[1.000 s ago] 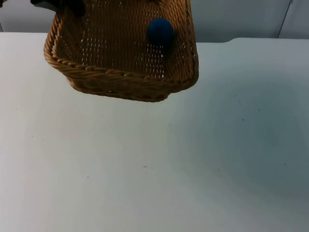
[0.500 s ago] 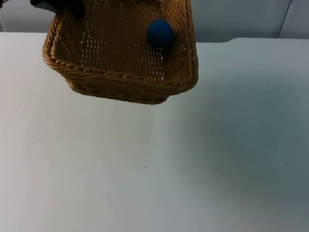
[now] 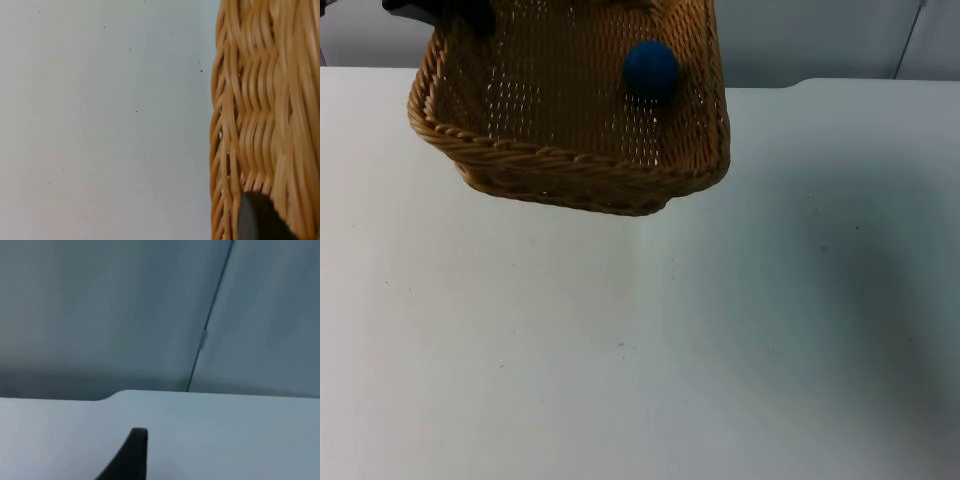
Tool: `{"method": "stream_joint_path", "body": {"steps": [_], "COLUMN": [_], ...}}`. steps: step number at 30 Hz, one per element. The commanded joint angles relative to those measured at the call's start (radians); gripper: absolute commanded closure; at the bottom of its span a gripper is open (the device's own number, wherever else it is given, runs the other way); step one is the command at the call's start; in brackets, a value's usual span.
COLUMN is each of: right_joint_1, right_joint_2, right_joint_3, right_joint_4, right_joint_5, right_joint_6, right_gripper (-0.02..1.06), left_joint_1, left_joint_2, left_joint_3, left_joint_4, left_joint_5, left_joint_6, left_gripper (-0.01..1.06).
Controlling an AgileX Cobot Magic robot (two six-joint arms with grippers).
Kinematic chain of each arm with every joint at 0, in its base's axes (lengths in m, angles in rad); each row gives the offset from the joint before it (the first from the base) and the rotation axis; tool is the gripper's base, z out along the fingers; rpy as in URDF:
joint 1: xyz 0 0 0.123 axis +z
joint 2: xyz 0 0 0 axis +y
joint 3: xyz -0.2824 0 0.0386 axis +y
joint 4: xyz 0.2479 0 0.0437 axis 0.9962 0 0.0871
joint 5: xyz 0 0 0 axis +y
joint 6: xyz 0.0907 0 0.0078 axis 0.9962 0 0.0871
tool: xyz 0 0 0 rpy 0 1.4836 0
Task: Pick up the basket with the left hand and place the ball into the basket with the right hand.
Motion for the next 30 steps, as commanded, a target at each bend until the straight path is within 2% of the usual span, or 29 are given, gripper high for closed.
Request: {"method": "stream_joint_path", "body": {"steps": [1, 5, 7, 16, 20, 27, 29, 30], "right_joint_1": [-0.016, -0.022, -0.022, -0.022, -0.022, -0.022, -0.022, -0.022], "right_joint_2": [-0.007, -0.005, -0.005, -0.040, -0.152, -0.333, -0.402, -0.445], "right_joint_3": [0.005, 0.005, 0.006, 0.046, 0.195, 0.362, 0.389, 0.401], "right_joint_4": [-0.004, -0.004, -0.004, -0.006, -0.006, -0.025, -0.095, -0.188], "right_joint_5": [-0.005, -0.019, 0.022, 0.035, -0.036, -0.046, -0.028, -0.002], "right_joint_6": [0.004, 0.062, 0.091, 0.091, 0.091, 0.098, 0.159, 0.238], "right_gripper": [0.00, 0.00, 0.00, 0.00, 0.00, 0.00, 0.00, 0.00], "left_joint_1": [-0.005, -0.005, -0.005, -0.005, -0.005, -0.005, -0.005, -0.005], "left_joint_2": [-0.017, -0.017, -0.017, -0.017, -0.017, -0.017, -0.017, -0.017], "left_joint_3": [0.000, 0.000, 0.000, 0.000, 0.000, 0.000, 0.000, 0.000], "left_joint_4": [-0.023, -0.023, -0.023, -0.020, -0.020, -0.020, -0.020, -0.020], "left_joint_5": [-0.023, -0.024, -0.022, 0.000, 0.000, 0.000, 0.000, 0.000], "left_joint_6": [0.000, 0.000, 0.000, 0.016, 0.016, 0.016, 0.016, 0.016], "left_gripper": [1.05, 1.05, 1.05, 1.05, 1.05, 1.05, 1.05, 1.05]}}
